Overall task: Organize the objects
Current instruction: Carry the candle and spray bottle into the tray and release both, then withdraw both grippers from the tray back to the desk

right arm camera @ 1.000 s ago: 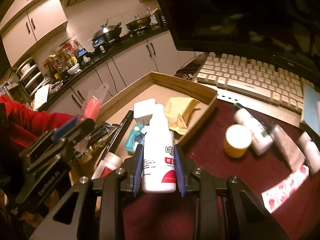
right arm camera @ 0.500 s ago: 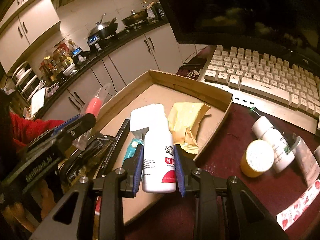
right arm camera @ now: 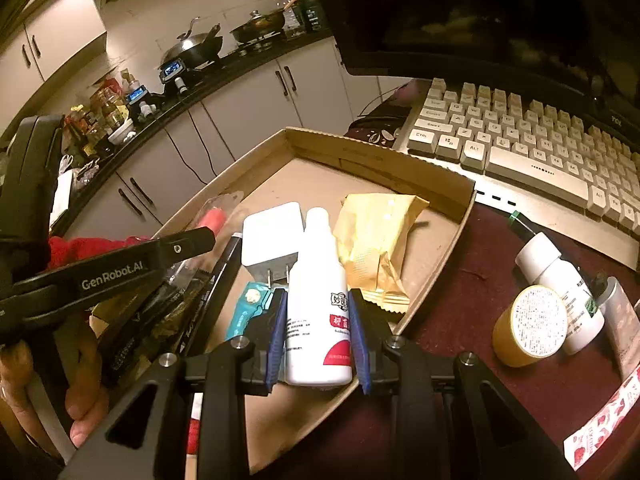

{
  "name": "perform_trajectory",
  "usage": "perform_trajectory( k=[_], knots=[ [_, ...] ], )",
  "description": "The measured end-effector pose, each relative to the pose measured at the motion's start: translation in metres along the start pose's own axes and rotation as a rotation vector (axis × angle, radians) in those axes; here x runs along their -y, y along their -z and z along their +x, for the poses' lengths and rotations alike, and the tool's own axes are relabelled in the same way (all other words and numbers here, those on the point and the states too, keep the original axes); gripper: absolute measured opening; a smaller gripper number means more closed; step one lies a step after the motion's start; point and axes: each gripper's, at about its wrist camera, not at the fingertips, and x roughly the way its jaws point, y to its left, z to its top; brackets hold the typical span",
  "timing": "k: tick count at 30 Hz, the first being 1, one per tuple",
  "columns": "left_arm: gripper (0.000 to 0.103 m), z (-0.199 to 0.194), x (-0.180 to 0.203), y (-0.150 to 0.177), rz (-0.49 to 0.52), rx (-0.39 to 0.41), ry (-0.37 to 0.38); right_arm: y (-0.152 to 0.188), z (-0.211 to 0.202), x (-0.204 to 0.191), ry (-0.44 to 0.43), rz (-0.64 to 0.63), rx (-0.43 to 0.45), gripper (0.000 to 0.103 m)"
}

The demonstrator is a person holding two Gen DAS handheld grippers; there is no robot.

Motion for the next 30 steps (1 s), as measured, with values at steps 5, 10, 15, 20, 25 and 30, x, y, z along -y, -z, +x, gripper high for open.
perform_trajectory(
  k=[5,10,15,20,25,30],
  knots=[
    [0.027,0.006,0.005,0.001,0.031,-0.041,-0.004,0.000,0.000,0.001,-0.007,0.020,-0.001,0.030],
    [0.034,-0.005,0.003,0.005,0.021,0.016,0.010,0.001,-0.009,0.001,-0.029,0.031,0.016,0.030],
    [0.046,-0.017,0.013,0.011,0.039,0.059,0.041,0.009,-0.026,0.003,-0.060,0.029,0.049,0.044],
    [0.046,-0.044,0.034,0.029,0.074,0.170,0.065,0.020,-0.053,0.009,-0.075,-0.015,0.097,0.057],
    [0.053,-0.070,0.072,0.051,0.166,0.231,0.172,0.037,-0.084,0.037,-0.031,0.020,0.140,0.065],
    [0.057,-0.076,0.107,0.064,0.237,0.211,0.246,0.059,-0.101,0.077,0.025,0.117,0.137,0.065]
  ],
)
